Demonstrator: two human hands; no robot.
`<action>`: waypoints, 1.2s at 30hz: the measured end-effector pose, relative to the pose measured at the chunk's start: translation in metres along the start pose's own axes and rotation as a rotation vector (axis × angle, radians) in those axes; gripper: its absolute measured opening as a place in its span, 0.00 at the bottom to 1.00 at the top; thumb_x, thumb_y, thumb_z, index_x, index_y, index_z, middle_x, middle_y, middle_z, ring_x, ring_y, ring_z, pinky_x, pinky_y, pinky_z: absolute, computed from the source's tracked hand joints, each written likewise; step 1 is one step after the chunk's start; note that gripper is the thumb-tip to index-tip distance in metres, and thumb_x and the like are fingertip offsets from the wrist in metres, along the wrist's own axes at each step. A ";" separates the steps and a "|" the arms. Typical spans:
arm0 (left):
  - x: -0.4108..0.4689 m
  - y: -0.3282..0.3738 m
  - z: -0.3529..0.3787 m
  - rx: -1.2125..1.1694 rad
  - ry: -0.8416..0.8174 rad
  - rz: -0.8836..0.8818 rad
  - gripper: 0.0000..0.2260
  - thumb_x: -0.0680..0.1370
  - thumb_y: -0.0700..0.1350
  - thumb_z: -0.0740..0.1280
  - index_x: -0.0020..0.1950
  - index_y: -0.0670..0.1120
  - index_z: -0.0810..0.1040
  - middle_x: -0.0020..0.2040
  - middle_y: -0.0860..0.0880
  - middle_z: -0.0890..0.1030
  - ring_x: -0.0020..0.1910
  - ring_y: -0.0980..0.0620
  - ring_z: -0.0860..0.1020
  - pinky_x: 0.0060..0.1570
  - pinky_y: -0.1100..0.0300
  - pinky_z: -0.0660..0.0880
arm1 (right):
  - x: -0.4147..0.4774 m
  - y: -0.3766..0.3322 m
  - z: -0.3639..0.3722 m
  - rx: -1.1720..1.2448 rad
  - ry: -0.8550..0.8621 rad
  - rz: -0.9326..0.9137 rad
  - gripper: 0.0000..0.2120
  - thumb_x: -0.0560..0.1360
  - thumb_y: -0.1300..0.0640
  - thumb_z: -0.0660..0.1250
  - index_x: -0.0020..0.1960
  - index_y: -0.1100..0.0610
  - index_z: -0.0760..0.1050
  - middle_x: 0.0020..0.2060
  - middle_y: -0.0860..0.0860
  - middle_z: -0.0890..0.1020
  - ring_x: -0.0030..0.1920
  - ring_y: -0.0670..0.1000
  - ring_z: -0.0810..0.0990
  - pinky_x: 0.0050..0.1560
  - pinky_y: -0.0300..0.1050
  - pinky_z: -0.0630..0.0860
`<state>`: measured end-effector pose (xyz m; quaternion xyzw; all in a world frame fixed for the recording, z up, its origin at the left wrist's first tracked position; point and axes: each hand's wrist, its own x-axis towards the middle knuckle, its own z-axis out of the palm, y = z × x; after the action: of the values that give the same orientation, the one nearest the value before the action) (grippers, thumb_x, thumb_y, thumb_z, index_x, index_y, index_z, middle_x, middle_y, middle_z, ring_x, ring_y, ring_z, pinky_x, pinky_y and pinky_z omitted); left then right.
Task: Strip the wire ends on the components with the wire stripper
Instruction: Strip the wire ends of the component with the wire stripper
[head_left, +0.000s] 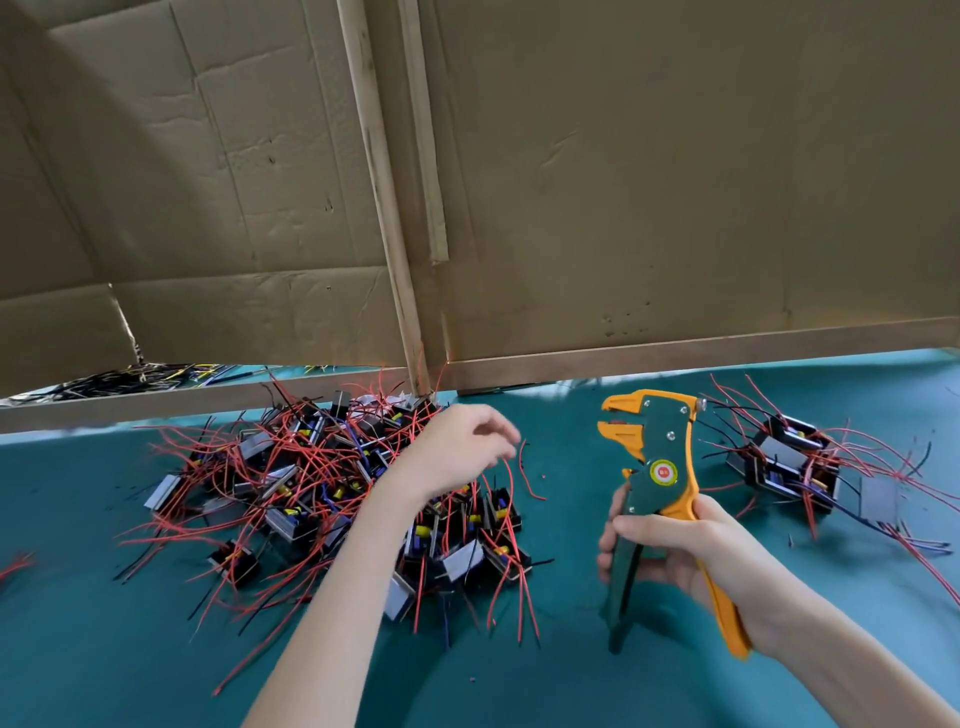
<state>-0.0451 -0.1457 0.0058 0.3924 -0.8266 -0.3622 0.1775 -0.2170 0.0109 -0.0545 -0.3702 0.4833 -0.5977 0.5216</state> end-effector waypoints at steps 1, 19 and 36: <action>0.001 -0.007 -0.004 0.131 -0.004 -0.009 0.06 0.78 0.39 0.65 0.50 0.47 0.81 0.46 0.53 0.82 0.45 0.57 0.78 0.50 0.61 0.74 | 0.000 0.001 -0.001 0.006 -0.002 0.004 0.06 0.64 0.65 0.74 0.40 0.59 0.82 0.37 0.65 0.80 0.38 0.63 0.82 0.41 0.57 0.81; 0.010 -0.035 0.055 0.423 0.289 -0.100 0.06 0.76 0.49 0.68 0.41 0.50 0.83 0.47 0.46 0.83 0.52 0.43 0.78 0.55 0.52 0.73 | 0.001 -0.001 0.000 -0.002 0.028 0.024 0.12 0.64 0.64 0.71 0.46 0.67 0.77 0.37 0.64 0.81 0.38 0.62 0.82 0.40 0.54 0.81; -0.005 0.005 -0.007 -0.859 0.585 0.236 0.02 0.77 0.39 0.69 0.45 0.45 0.79 0.38 0.52 0.83 0.38 0.49 0.82 0.43 0.51 0.79 | 0.001 -0.001 0.000 0.066 -0.038 -0.057 0.06 0.64 0.64 0.73 0.42 0.60 0.81 0.38 0.65 0.80 0.39 0.65 0.82 0.43 0.57 0.80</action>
<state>-0.0408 -0.1427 0.0142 0.2735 -0.5585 -0.5210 0.5848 -0.2170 0.0099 -0.0539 -0.3776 0.4427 -0.6207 0.5254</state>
